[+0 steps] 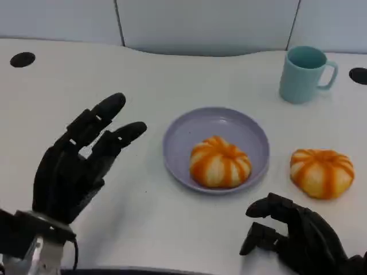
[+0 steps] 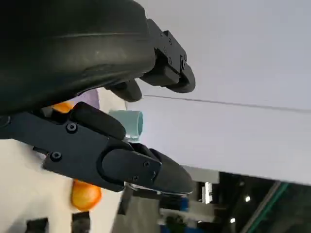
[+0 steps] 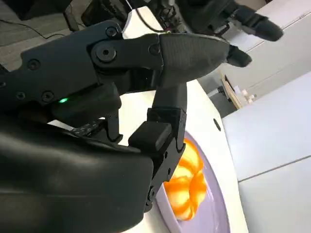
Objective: Grasp the bread from the table and place it into the plate.
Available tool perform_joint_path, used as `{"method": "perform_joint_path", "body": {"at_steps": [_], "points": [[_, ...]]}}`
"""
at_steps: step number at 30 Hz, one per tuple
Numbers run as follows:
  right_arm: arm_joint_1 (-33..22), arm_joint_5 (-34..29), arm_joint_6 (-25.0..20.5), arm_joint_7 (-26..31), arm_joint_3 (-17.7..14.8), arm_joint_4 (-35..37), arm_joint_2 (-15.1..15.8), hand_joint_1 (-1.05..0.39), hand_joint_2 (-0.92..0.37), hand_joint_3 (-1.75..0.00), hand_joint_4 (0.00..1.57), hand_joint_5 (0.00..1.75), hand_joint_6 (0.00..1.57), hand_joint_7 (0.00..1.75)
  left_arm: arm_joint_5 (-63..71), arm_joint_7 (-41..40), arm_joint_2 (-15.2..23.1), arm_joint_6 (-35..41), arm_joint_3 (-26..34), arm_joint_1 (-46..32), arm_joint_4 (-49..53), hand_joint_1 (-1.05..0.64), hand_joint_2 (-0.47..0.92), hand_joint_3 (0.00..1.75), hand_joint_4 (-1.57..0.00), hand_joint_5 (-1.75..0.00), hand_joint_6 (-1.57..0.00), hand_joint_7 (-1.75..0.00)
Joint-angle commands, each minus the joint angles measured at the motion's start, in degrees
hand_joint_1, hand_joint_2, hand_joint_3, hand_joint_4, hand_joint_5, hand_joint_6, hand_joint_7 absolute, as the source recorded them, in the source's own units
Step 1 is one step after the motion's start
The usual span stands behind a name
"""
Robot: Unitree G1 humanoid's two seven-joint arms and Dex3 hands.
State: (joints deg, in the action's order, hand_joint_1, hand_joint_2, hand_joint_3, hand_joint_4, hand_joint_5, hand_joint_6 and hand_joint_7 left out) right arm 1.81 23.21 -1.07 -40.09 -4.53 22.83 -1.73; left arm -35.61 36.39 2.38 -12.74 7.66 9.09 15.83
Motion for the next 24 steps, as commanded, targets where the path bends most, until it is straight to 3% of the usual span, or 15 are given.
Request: {"method": "perform_joint_path", "body": {"at_steps": [1,5,13,18,19,20,21,24], "points": [[0.1,0.0,0.6,0.2,-0.4,0.5,0.7,-0.5,-0.92,-0.41,0.76,1.33,0.77,0.91,-3.0,-2.4,-1.9,4.4,2.6,-4.9,-4.3,-0.8,0.92,0.18,-0.37,-0.73,-0.47,-0.09],[-0.3,-0.3,0.6,0.4,0.0,-0.7,0.7,-0.51,-0.92,-0.42,0.76,1.34,0.77,0.91,-4.3,-2.2,-3.3,6.7,3.9,-8.1,-5.4,-0.77,0.92,0.17,-0.4,-0.82,-0.53,-0.09],[0.4,0.2,2.0,-1.3,-0.1,1.2,0.9,-0.52,-0.92,-0.45,0.73,1.38,0.74,0.93,-4.9,-2.0,-4.2,10.1,6.0,-12.4,-4.2,-0.77,0.92,0.18,-0.35,-1.19,-0.64,-0.1],[0.4,0.0,1.8,-1.1,-0.2,0.9,0.9,-0.5,-0.92,-0.45,0.73,1.38,0.75,0.93,-3.3,-2.7,-4.8,9.7,6.7,-13.4,-3.1,-0.76,0.92,0.19,-0.18,-1.56,-0.66,-0.19],[0.5,-0.1,2.2,-1.3,-0.3,1.4,1.0,-0.5,-0.92,-0.45,0.73,1.38,0.74,0.93,-2.4,-3.1,-5.0,9.1,6.8,-13.4,-2.4,-0.75,0.92,0.2,-0.13,-1.65,-0.59,-0.39],[0.6,-0.1,2.5,-1.4,-0.3,1.7,1.0,-0.51,-0.92,-0.45,0.73,1.38,0.74,0.93,-1.6,-3.3,-5.0,8.4,7.0,-13.2,-1.6,-0.75,0.92,0.19,-0.12,-1.71,-0.43,-0.77],[0.6,-0.2,2.4,-1.3,-0.3,1.7,1.0,-0.52,-0.92,-0.44,0.73,1.38,0.74,0.93,-1.0,-3.4,-5.1,7.7,7.3,-12.8,-0.6,-0.75,0.92,0.19,-0.11,-1.73,-0.37,-0.93],[0.4,-0.4,2.0,-0.8,-0.2,1.1,1.1,-0.52,-0.92,-0.44,0.72,1.38,0.74,0.93,-0.4,-3.2,-5.2,6.5,8.3,-11.7,1.9,-0.75,0.92,0.14,-0.14,-1.74,-0.26,-1.16]]}}
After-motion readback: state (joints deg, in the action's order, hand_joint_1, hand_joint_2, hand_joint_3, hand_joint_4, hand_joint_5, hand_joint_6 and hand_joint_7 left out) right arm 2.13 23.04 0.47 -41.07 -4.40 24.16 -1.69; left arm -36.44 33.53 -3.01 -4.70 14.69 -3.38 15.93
